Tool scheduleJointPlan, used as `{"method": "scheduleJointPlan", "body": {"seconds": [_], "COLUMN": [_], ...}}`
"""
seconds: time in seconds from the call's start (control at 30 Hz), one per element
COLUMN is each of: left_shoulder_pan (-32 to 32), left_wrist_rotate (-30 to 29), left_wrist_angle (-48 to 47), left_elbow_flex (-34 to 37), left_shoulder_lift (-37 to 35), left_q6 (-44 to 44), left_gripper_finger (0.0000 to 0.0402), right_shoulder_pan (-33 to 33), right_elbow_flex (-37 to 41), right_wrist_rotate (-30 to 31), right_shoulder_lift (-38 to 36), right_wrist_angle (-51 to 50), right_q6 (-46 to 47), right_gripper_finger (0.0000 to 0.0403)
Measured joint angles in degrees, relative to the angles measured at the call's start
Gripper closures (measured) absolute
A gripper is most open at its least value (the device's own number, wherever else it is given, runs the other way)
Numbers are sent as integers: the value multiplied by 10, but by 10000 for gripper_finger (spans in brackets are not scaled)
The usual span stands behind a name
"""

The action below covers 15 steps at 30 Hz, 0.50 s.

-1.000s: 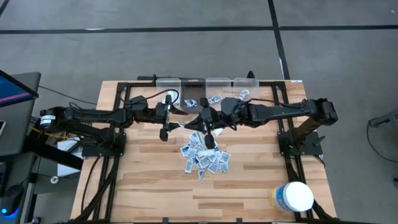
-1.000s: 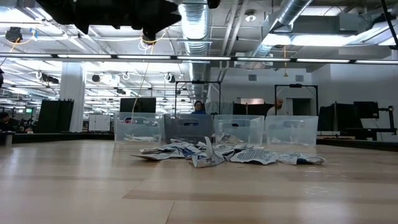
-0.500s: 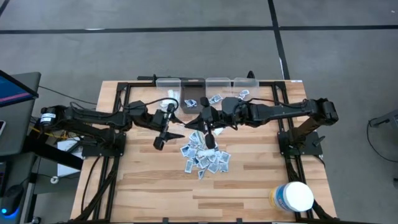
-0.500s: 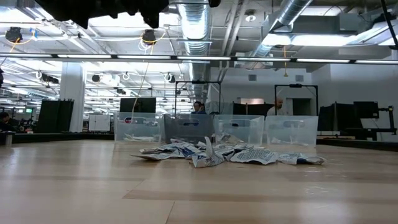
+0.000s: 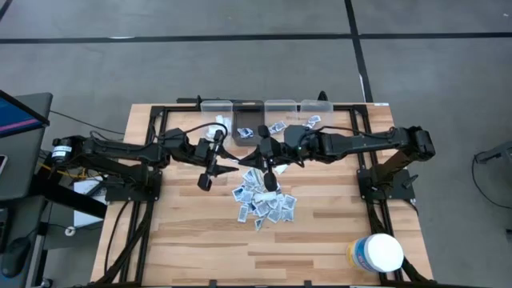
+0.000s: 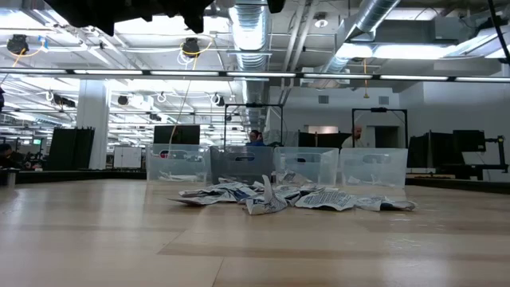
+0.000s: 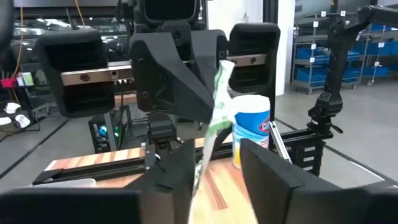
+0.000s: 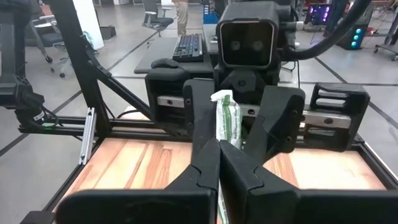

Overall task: Pick & Place First Aid Supplies
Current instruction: Put the bandage into the left transparent bin

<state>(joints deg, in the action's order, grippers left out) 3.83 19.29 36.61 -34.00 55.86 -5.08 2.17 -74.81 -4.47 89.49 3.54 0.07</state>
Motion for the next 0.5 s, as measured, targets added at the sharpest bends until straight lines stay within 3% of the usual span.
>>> {"method": "scheduleJointPlan", "body": {"seconds": [0.27,0.5], "left_shoulder_pan": [4,4], "left_wrist_rotate": [0,0], "left_wrist_angle": [-1,-6], "left_elbow_flex": [0,0], "left_shoulder_lift": [0,0], "left_q6": [11,11], "left_gripper_finger": [391,393], "right_shoulder_pan": [0,0], "right_elbow_flex": [0,0], "right_wrist_rotate": [0,7], "right_shoulder_lift": [0,0], "right_wrist_angle": [-1,-7], "right_q6": [0,0], "right_gripper_finger": [402,373]}}
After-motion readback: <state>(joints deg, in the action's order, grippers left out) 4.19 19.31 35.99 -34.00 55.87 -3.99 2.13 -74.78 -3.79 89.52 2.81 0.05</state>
